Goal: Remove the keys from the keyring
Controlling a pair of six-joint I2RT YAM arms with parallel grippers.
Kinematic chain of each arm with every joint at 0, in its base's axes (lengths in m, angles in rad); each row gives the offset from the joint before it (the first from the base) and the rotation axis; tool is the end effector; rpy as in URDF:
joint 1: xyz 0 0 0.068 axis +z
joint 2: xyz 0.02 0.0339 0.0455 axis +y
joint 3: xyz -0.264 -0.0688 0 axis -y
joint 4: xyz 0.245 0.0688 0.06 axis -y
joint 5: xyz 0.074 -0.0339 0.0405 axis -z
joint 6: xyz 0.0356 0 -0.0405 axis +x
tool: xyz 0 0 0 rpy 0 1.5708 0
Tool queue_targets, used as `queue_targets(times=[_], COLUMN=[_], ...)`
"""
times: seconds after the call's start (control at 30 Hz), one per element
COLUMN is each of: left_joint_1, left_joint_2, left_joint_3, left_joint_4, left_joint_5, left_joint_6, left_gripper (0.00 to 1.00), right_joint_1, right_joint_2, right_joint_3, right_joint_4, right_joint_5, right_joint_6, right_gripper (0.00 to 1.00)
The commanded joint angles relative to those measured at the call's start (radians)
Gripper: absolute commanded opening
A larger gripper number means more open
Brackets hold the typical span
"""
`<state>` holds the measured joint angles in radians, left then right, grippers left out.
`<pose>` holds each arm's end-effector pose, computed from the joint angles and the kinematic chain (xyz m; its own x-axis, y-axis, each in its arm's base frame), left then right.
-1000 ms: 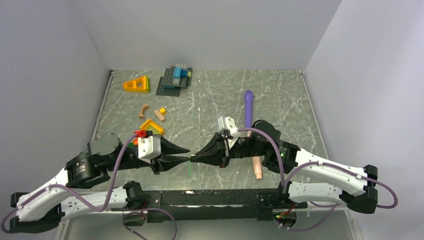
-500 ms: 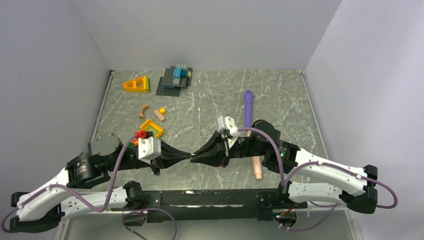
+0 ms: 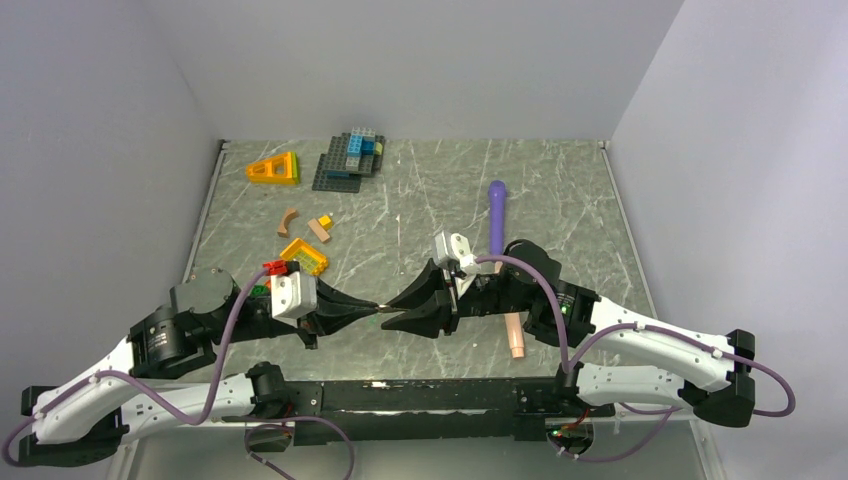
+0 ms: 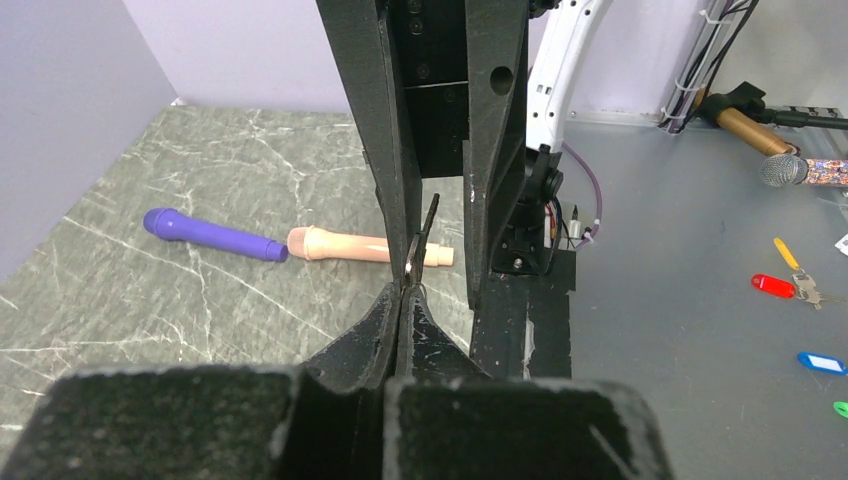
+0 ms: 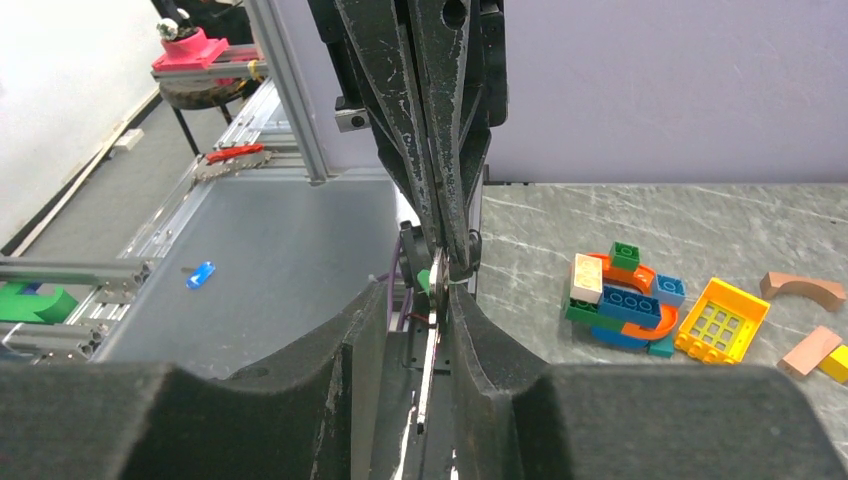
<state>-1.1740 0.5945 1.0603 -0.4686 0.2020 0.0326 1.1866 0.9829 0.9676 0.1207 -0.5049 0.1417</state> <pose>0.0329 -0.0969 0.4247 0.0309 0.0089 -0.9995 0.9806 0.1934 0.0320 0.0680 0.2142 0.4005 -0.1010 0.0799 -0.9917 -0.9873 -0.1305 0.0901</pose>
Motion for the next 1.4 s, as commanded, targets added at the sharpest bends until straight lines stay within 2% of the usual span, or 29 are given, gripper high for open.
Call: queue_targets(times=[0.0, 0.3, 0.6, 0.67, 0.77, 1.07, 1.37], left_joint_1=[0.002, 0.002, 0.002, 0.002, 0.002, 0.002, 0.002], left_joint_2=[-0.012, -0.013, -0.015, -0.017, -0.021, -0.046, -0.086], left_joint_3=[0.001, 0.003, 0.001, 0.001, -0.001, -0.030, -0.128], left_joint_4=[0.036, 0.027, 0.025, 0.025, 0.026, 0.087, 0.276], left_joint_5=[-0.030, -0.022, -0.003, 0.000, 0.005, -0.006, -0.030], left_joint_6=[-0.009, -0.008, -0.007, -0.006, -0.009, -0.025, -0.111], left_gripper=[0.00, 0.00, 0.00, 0.00, 0.00, 0.00, 0.00], right_joint_1=[0.010, 0.008, 0.008, 0.009, 0.008, 0.008, 0.008], right_joint_2=[-0.016, -0.035, -0.032, -0.031, -0.033, -0.035, -0.044], right_joint_3=[0.038, 0.039, 0.042, 0.042, 0.039, 0.020, -0.028], right_joint_4=[0.036, 0.041, 0.051, 0.053, 0.062, 0.111, 0.268], right_joint_5=[-0.015, 0.015, 0.038, 0.044, 0.045, 0.037, 0.034], right_joint_6=[0.003, -0.002, 0.001, 0.001, 0.001, 0.011, 0.054], right_gripper=[0.33, 0.29, 0.19, 0.14, 0.00, 0.00, 0.00])
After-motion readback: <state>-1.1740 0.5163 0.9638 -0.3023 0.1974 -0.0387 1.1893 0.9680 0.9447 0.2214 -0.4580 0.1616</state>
